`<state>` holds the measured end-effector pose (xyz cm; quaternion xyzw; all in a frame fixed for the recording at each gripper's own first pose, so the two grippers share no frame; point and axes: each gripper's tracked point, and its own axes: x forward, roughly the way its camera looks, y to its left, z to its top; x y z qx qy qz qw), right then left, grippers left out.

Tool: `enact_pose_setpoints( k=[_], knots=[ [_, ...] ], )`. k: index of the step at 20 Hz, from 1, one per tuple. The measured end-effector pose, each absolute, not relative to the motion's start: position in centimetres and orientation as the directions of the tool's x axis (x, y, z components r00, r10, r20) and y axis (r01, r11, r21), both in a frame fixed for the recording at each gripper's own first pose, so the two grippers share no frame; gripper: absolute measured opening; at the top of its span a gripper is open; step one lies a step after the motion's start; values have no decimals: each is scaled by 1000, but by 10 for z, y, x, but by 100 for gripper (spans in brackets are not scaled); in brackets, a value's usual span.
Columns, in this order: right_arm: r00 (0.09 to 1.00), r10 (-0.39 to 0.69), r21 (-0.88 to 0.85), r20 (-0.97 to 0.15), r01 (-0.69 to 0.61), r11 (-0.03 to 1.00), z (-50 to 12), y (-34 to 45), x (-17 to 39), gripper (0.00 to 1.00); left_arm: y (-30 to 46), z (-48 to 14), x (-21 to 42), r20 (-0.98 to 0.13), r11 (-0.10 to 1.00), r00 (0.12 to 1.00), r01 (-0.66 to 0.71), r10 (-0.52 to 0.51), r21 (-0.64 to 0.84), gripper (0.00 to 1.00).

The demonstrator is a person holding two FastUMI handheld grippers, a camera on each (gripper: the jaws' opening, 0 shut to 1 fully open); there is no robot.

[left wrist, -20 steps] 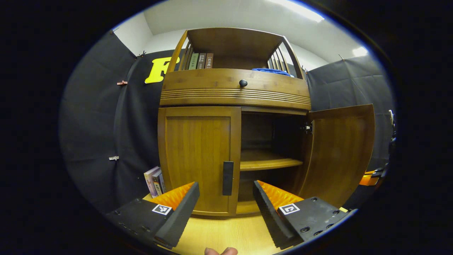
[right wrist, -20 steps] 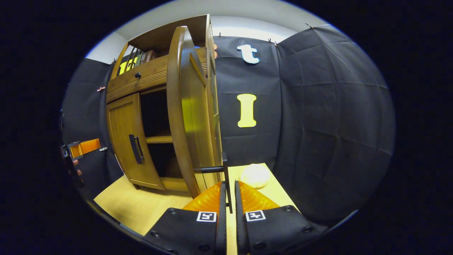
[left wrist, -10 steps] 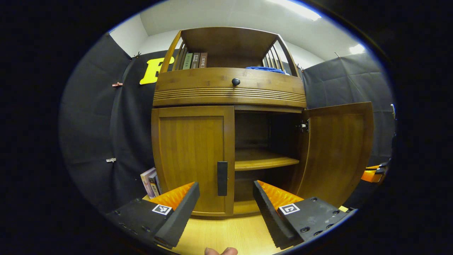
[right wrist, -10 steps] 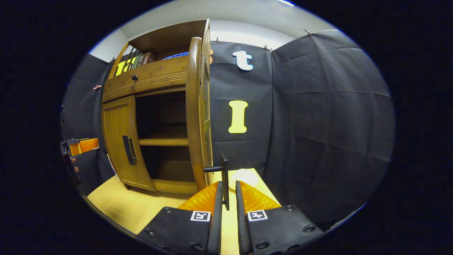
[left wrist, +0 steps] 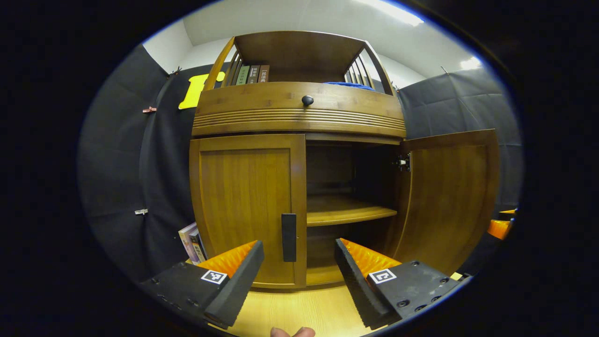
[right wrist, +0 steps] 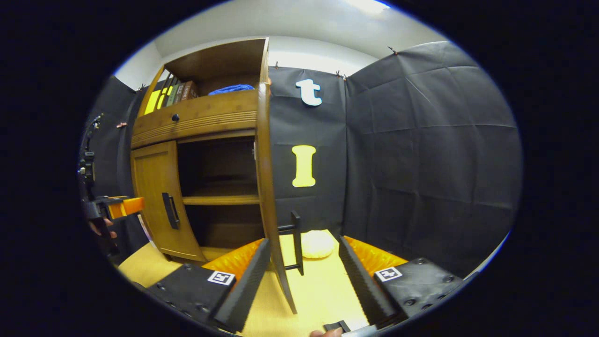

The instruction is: Open the right door of the double-door shoe cabinet with the right hand, and open the left door with the left hand.

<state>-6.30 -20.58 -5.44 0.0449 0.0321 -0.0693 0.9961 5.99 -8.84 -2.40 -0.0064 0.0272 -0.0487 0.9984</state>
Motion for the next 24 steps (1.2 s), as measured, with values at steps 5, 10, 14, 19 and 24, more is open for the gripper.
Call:
enact_pose_setpoints(
  k=[5, 10, 14, 19, 24],
  knots=[
    [993, -87, 135, -79, 97, 986, -44, -166, -73, 100, -76, -33, 96, -59, 998, 996, 65, -66, -6, 94],
    [998, -52, 103, -43, 57, 993, -27, -133, -66, 98, -74, -51, 139, -83, 998, 995, 59, -60, -11, 94],
    [998, -13, 113, -56, 19, 993, -23, -115, -58, 100, -73, -69, 172, -108, 999, 993, 47, -48, -7, 87],
    [998, 11, 119, -65, -3, 993, -24, -109, -58, 98, -78, -90, 204, -157, 999, 987, 38, -42, -27, 72],
    [997, 3, 117, -83, 7, 993, -29, -115, -59, 98, -81, -96, 216, -170, 998, 984, 52, -57, -32, 54]
  ],
)
